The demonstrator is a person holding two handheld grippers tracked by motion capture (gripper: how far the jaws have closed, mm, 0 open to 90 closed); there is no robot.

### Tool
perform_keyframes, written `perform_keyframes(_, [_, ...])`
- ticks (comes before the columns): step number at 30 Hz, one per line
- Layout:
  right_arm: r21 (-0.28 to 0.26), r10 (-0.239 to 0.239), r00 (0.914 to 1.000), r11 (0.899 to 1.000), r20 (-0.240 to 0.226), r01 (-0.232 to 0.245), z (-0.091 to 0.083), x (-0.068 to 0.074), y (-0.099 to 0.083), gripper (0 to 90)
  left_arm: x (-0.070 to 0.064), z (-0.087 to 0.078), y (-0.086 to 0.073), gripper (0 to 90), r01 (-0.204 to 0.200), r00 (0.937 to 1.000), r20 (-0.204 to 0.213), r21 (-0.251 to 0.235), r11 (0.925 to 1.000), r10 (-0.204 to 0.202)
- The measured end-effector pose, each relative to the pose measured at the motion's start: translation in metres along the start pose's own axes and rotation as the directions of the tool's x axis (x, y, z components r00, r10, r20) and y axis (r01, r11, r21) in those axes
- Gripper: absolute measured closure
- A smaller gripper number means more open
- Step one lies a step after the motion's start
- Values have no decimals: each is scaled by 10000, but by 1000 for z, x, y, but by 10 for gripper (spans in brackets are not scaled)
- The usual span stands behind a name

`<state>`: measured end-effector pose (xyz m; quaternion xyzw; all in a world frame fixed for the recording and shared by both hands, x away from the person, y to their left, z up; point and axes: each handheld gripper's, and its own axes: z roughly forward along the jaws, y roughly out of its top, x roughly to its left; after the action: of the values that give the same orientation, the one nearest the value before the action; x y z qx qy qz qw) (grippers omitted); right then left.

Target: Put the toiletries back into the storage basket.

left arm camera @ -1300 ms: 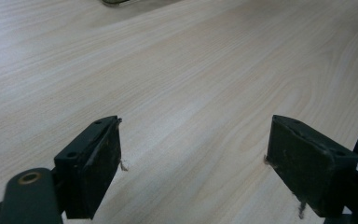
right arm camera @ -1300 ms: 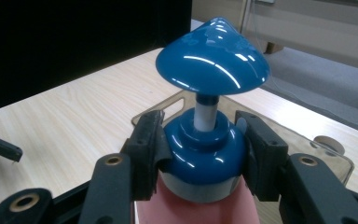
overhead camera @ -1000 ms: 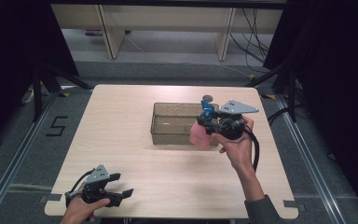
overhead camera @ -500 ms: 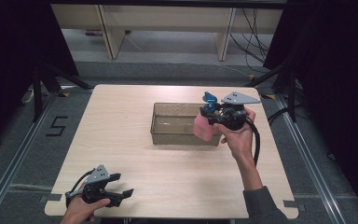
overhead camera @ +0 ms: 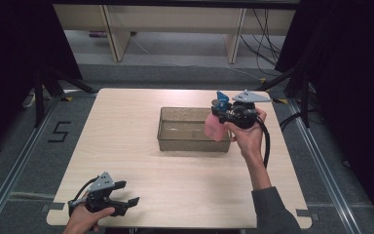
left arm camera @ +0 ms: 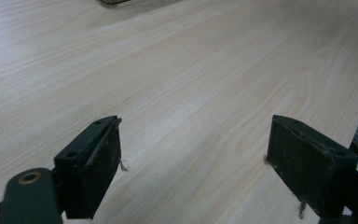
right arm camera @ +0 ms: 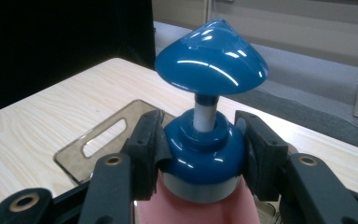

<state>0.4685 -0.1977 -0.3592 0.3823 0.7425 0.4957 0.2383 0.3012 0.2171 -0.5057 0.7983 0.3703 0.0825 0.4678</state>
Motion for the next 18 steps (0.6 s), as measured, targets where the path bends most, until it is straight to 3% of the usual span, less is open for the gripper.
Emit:
perform_keyframes(1, [-67,-169,9997,9998,158,170,1,-2,0,534,0,0,0,170,-20,10000,10,43,10000,20])
perform_keyframes(2, [50,89,10000,9999,22,-89,3,-1,-1,534,1,0,0,169,-26,10000,-21,39,10000,26])
perform_keyframes(4, [42,-92,9998,9999,164,92,5,-4,-2,535,0,0,0,169,18,10000,4,22,10000,-18])
perform_keyframes(12, [176,245,9993,9995,267,-250,15,-8,-7,535,0,0,0,170,-4,10000,-18,20,10000,5])
perform_keyframes(14, [225,59,9995,9997,318,-67,18,-10,-9,535,0,0,0,169,-11,10000,-2,79,10000,11])
perform_keyframes(18, [280,386,9982,9988,451,-399,22,-12,-13,535,0,0,0,169,-7,10000,-26,-1,10000,7])
